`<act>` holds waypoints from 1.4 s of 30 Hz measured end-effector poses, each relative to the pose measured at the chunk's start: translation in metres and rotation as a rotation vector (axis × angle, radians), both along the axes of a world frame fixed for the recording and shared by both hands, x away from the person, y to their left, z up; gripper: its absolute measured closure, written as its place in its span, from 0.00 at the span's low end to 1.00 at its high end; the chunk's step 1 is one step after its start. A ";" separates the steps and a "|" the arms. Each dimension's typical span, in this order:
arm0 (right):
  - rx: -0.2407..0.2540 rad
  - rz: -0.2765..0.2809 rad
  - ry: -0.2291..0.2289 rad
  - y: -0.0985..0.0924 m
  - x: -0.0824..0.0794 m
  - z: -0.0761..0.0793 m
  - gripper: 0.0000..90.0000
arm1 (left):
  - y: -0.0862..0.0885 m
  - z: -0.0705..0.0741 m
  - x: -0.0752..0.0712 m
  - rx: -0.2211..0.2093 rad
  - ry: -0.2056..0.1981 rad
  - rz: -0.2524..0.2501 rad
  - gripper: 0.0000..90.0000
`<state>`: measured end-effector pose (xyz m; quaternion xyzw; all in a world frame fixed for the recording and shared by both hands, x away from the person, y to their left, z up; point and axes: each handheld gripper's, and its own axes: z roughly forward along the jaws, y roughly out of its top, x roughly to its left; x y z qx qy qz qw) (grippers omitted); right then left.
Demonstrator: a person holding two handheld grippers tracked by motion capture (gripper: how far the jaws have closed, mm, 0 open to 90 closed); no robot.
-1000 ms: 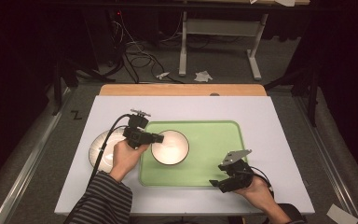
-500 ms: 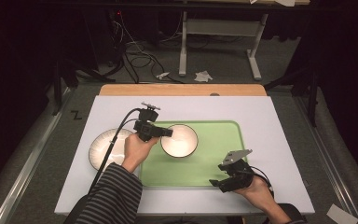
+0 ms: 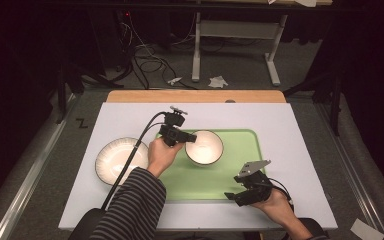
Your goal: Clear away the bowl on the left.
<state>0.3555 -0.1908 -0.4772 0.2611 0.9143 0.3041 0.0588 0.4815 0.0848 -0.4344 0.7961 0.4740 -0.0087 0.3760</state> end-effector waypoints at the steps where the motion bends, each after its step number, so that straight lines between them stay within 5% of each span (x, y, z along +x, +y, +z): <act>1: -0.002 0.001 -0.001 0.000 0.000 0.000 0.37 | -0.003 -0.001 0.002 0.012 0.000 -0.008 0.88; 15: 0.000 0.007 0.001 0.001 -0.001 0.000 0.37 | -0.017 -0.029 0.014 0.062 0.052 0.008 0.88; 26: -0.003 0.011 0.002 0.002 -0.002 -0.001 0.37 | -0.003 -0.038 0.012 0.027 0.073 0.038 0.88; 37: -0.008 0.011 0.000 0.002 -0.002 -0.001 0.37 | 0.009 -0.031 0.007 0.065 0.011 0.056 0.57; 42: -0.009 0.004 0.004 0.002 -0.002 -0.001 0.37 | 0.015 -0.020 0.002 0.054 -0.017 0.054 0.53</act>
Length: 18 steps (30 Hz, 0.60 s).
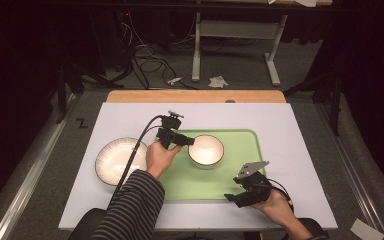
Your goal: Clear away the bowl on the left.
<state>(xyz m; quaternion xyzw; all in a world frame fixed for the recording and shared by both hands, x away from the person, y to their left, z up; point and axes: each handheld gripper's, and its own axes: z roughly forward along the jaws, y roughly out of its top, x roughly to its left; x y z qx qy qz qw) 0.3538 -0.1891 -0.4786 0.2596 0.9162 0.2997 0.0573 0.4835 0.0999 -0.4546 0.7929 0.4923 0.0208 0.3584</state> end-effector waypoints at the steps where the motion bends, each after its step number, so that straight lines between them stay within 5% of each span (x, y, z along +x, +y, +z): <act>1: 0.000 0.000 0.000 0.000 0.000 0.000 0.37 | 0.001 0.001 -0.001 -0.001 0.000 -0.002 0.53; 18: -0.005 0.005 -0.001 0.001 0.000 0.000 0.37 | 0.016 0.017 -0.013 -0.017 -0.025 -0.029 0.49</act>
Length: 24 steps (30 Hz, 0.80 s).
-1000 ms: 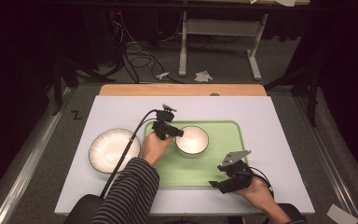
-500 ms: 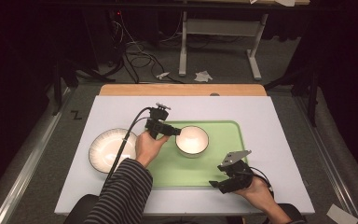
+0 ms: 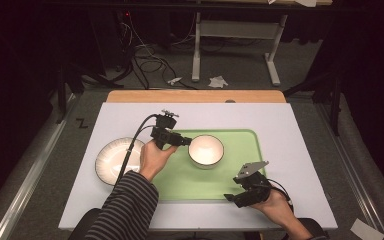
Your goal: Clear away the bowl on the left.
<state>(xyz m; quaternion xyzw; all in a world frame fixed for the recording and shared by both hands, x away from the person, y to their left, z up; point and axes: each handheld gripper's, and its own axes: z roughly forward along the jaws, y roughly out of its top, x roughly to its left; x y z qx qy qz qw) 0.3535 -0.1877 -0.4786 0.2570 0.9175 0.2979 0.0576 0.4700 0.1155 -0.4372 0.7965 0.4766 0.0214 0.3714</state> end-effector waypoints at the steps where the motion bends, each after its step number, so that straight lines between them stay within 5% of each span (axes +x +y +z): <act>1: 0.000 0.004 -0.002 0.000 0.000 0.000 0.37 | 0.002 0.002 -0.001 -0.002 -0.004 0.000 0.49; 24: -0.003 0.006 0.002 0.001 0.001 -0.001 0.37 | 0.030 0.018 -0.029 0.000 -0.034 -0.028 0.43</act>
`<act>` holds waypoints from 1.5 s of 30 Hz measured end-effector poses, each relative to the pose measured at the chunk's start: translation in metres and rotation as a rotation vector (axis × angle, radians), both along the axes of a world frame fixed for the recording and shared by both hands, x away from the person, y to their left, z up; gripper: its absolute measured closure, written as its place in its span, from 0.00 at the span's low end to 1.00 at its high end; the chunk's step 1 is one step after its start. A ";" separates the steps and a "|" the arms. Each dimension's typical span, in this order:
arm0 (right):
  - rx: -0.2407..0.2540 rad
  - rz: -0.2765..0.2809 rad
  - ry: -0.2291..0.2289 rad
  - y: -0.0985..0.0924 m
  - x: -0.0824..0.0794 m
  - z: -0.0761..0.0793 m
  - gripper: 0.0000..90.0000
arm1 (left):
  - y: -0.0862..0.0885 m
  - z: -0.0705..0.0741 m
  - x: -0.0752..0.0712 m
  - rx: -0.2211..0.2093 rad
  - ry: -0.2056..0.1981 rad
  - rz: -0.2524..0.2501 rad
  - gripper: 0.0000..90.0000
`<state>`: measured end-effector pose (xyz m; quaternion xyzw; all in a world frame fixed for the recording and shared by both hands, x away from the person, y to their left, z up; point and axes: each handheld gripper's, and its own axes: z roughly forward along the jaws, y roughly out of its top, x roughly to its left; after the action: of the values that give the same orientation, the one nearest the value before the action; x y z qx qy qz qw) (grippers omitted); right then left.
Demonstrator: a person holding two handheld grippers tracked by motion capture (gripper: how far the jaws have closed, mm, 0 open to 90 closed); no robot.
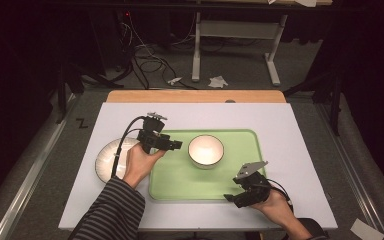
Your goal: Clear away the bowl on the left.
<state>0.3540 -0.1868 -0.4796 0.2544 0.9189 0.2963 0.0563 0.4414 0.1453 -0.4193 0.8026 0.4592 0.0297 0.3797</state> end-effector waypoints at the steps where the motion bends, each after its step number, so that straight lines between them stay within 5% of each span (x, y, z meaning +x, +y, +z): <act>1: -0.001 -0.001 0.001 0.000 0.000 0.000 0.36 | 0.002 0.001 -0.002 0.002 -0.002 -0.009 0.43; 16: 0.000 -0.004 0.008 -0.001 0.001 0.000 0.36 | 0.013 0.006 -0.033 -0.014 -0.035 -0.027 0.41; 31: -0.001 0.001 0.003 -0.001 0.001 0.000 0.36 | 0.008 0.005 -0.067 -0.020 -0.061 -0.064 0.42; 36: 0.001 0.000 0.007 -0.001 0.000 0.000 0.36 | -0.003 0.001 -0.081 0.053 -0.070 -0.104 0.42; 45: -0.001 -0.002 0.002 0.000 -0.001 0.000 0.36 | -0.006 -0.016 -0.090 0.041 -0.036 -0.122 0.42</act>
<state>0.3535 -0.1867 -0.4795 0.2554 0.9189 0.2955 0.0558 0.3516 0.1390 -0.4349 0.8360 0.4019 0.0302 0.3725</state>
